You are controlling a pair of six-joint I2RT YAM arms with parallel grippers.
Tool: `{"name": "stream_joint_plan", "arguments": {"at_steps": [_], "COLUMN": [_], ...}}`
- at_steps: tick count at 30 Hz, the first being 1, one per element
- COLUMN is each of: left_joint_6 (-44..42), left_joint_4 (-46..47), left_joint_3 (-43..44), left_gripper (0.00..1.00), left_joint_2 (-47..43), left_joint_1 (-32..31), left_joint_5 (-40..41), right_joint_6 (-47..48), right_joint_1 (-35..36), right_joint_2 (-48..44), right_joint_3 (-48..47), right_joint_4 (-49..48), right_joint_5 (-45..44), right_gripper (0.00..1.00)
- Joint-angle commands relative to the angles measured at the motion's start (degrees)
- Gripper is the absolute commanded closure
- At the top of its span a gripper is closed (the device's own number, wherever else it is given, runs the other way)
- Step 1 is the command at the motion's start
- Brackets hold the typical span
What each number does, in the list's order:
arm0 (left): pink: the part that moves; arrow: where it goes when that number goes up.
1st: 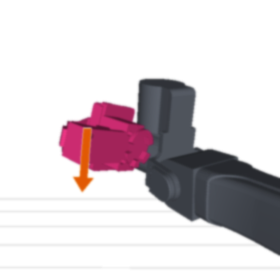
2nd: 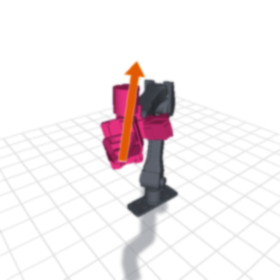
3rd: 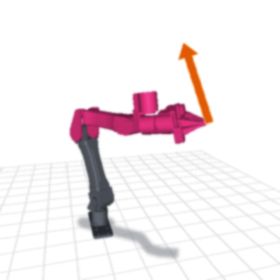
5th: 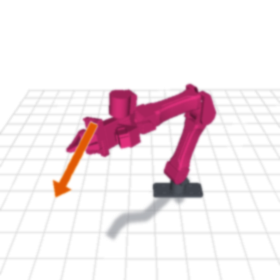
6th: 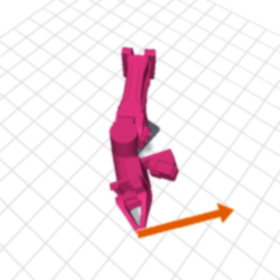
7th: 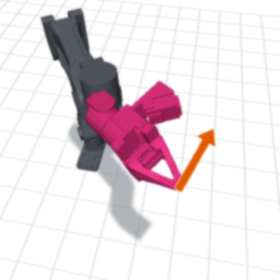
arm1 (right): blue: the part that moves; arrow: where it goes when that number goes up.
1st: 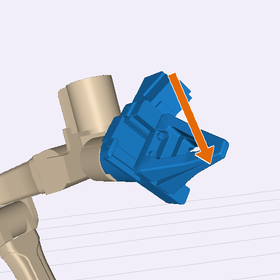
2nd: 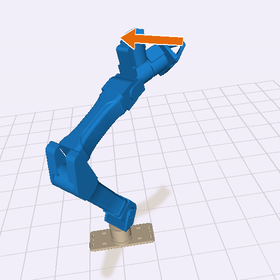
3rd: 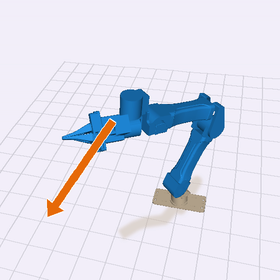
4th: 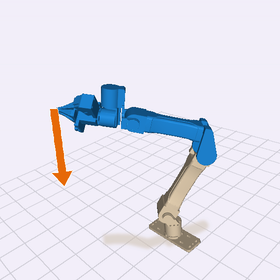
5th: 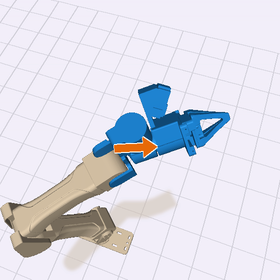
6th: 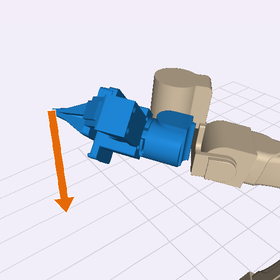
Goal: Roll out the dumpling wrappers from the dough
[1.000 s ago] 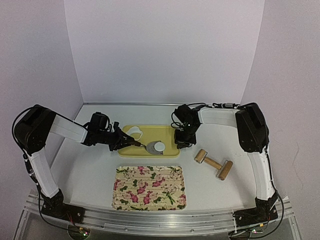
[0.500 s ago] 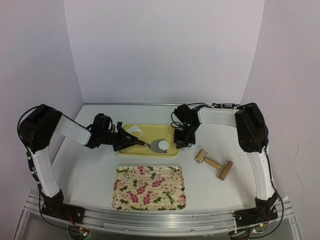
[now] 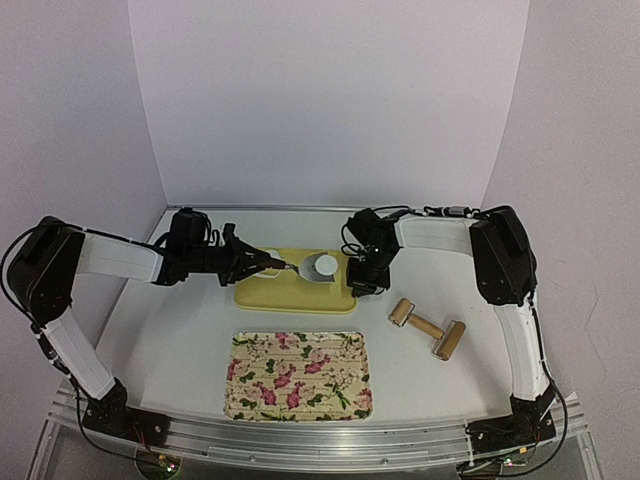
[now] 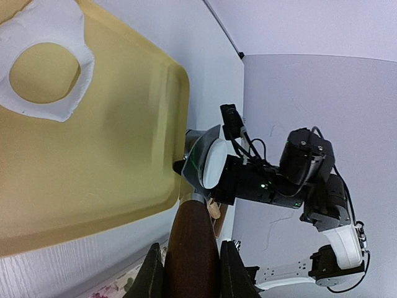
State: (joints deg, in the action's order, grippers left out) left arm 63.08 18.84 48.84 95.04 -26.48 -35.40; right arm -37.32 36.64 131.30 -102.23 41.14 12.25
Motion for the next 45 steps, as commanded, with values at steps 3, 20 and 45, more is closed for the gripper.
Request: {"name": "stream_joint_plan", "arguments": {"at_steps": [3, 20, 45], "left_joint_6": [-0.88, -17.26, -26.37], "left_joint_4": [-9.91, -46.12, -56.44], "left_joint_3": [1.34, -1.58, 2.12], "left_gripper": [1.0, 1.0, 1.0], "left_joint_2": [-10.17, -32.79, -31.34], "left_joint_1": [0.69, 0.91, -8.78], "left_joint_5": [-0.12, -0.6, 9.4], "right_joint_6": [-0.6, 3.51, 6.18], "right_joint_1": [0.28, 0.32, 0.37], "right_joint_2": [-1.14, -6.17, -13.35], "right_joint_3": [1.04, 0.85, 3.04], "right_joint_4": [-0.71, -0.71, -1.15], "right_joint_5": [-1.75, -1.33, 2.22], "right_gripper": [1.0, 0.54, 0.49]}}
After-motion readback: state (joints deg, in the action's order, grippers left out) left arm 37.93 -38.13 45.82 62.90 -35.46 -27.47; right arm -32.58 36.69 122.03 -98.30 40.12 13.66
